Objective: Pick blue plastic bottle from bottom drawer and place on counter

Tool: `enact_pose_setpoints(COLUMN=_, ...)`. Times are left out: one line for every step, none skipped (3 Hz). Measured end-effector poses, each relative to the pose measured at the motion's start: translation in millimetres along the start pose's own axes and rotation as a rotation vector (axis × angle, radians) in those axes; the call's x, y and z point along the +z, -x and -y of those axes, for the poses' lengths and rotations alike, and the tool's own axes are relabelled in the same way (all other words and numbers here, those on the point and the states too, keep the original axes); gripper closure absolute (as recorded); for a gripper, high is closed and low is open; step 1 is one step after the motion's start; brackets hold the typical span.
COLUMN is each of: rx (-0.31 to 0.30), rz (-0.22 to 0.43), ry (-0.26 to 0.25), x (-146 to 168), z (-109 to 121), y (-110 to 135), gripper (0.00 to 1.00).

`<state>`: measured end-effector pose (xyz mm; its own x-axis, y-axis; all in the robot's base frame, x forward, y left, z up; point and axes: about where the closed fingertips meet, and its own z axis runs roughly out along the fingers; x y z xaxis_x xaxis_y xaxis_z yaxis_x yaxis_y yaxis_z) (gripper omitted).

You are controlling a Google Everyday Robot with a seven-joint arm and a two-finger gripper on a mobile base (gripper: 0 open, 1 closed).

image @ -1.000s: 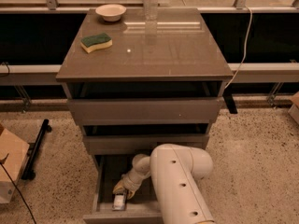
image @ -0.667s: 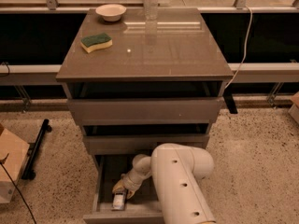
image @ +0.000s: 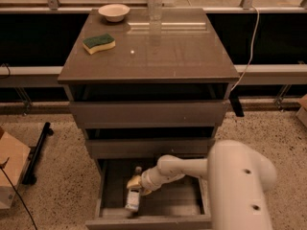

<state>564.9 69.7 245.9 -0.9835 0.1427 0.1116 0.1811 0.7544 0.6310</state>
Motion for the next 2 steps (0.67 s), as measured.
enact_pose_setpoints(rx=-0.061, rz=0.046, ry=0.057, x=-69, z=-8, y=-15, gripper=1.0)
enact_pose_setpoints(rx=-0.131, rz=0.033, ry=0.051, x=-118, z=-11, y=-40, gripper=1.0)
